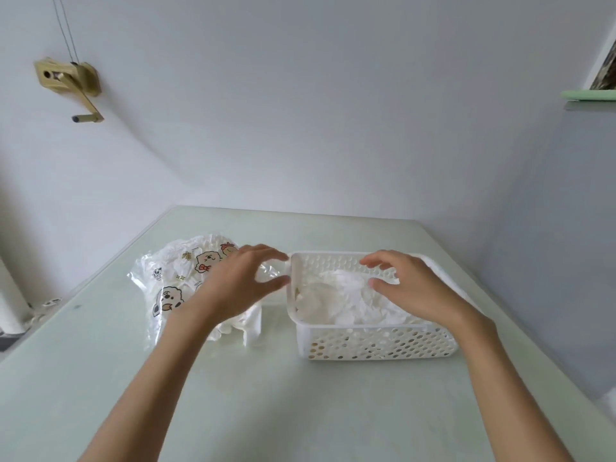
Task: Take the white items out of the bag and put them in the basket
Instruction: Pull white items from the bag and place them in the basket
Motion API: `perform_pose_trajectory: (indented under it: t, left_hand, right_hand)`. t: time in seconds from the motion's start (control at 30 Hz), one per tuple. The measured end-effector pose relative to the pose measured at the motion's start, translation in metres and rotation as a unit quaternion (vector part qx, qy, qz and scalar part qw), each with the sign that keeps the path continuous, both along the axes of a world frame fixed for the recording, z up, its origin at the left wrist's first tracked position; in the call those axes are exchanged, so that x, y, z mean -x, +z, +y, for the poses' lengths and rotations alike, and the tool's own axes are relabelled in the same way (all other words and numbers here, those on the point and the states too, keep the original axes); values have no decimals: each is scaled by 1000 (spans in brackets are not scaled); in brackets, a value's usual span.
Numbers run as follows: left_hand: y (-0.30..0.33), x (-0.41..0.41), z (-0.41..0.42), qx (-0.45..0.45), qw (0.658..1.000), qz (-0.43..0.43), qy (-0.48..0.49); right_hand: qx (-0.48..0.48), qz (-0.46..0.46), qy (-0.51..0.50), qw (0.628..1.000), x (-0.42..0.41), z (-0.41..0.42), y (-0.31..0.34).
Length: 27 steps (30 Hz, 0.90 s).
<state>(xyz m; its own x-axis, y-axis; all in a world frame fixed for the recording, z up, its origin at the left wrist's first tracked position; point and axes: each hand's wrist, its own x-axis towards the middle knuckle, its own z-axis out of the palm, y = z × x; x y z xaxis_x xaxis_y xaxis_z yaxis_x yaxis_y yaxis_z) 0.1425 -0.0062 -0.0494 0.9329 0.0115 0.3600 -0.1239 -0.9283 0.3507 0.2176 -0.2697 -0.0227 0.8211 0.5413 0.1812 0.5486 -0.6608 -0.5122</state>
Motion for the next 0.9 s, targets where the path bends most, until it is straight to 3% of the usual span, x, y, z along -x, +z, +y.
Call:
perform_pose_trajectory:
  t: [0.13, 0.23, 0.3, 0.43, 0.53, 0.77, 0.9]
  left_hand:
    - [-8, 32, 56, 36, 995, 26, 88]
    - [-3, 42, 77, 60, 985, 132, 91]
    - [-3, 43, 80, 49, 976, 198, 77]
    - [4, 47, 79, 51, 947, 312, 50]
    - [5, 46, 79, 16, 925, 377, 36]
    - [-11, 33, 82, 126, 932, 329, 83]
    - [-6, 35, 76, 158, 925, 337, 72]
  right_hand:
    - [-58, -79, 33, 995, 43, 52, -11]
    - [-65, -163, 29, 984, 72, 99, -15]
    - [-21, -180, 27, 983, 87, 123, -22]
    - [183, -102, 23, 978, 107, 159, -29]
    - [246, -22, 29, 969, 112, 176, -35]
    - [236, -68, -20, 969, 100, 183, -68]
    - [172, -89, -5, 981, 98, 172, -58]
